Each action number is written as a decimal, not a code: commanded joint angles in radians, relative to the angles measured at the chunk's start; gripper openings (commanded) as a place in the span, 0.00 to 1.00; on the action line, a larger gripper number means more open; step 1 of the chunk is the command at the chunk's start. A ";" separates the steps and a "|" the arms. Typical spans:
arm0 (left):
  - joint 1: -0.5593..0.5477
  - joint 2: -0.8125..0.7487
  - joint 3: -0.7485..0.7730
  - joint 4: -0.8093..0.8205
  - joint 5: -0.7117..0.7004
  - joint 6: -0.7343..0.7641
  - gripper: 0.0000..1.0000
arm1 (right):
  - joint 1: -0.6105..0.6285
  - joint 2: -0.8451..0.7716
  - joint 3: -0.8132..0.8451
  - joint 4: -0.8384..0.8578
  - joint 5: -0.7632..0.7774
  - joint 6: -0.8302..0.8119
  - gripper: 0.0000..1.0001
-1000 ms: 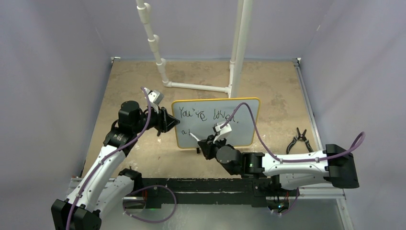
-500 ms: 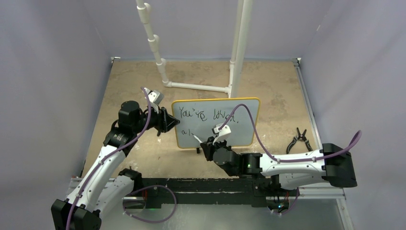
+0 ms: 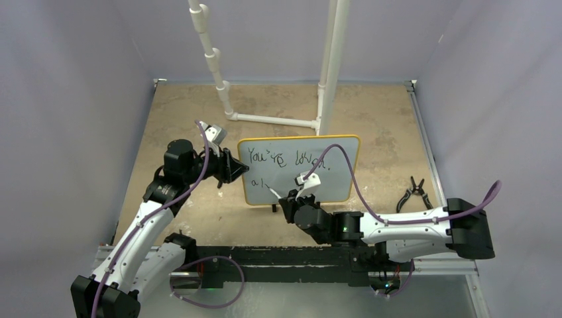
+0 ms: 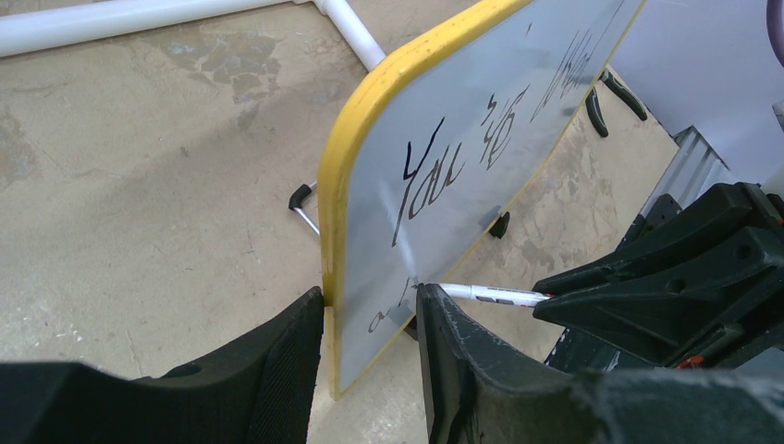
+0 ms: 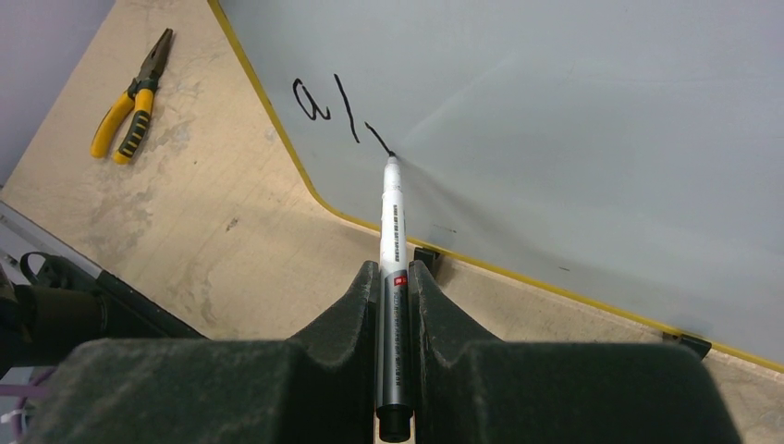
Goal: Write a sentence on the whiteboard
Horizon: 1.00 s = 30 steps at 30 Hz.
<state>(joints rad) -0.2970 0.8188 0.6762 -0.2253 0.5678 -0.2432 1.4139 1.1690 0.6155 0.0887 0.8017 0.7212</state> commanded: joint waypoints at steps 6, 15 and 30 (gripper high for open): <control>-0.008 -0.013 0.007 0.027 0.007 0.011 0.40 | -0.001 -0.044 0.049 0.022 0.111 -0.036 0.00; -0.008 -0.015 0.006 0.027 0.008 0.012 0.40 | -0.001 -0.022 0.048 -0.013 0.096 0.000 0.00; -0.010 -0.012 0.006 0.027 0.006 0.012 0.40 | -0.001 -0.025 0.035 -0.055 0.078 0.051 0.00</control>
<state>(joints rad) -0.2977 0.8188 0.6762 -0.2253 0.5652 -0.2428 1.4185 1.1442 0.6231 0.0593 0.8341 0.7555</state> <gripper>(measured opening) 0.402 0.142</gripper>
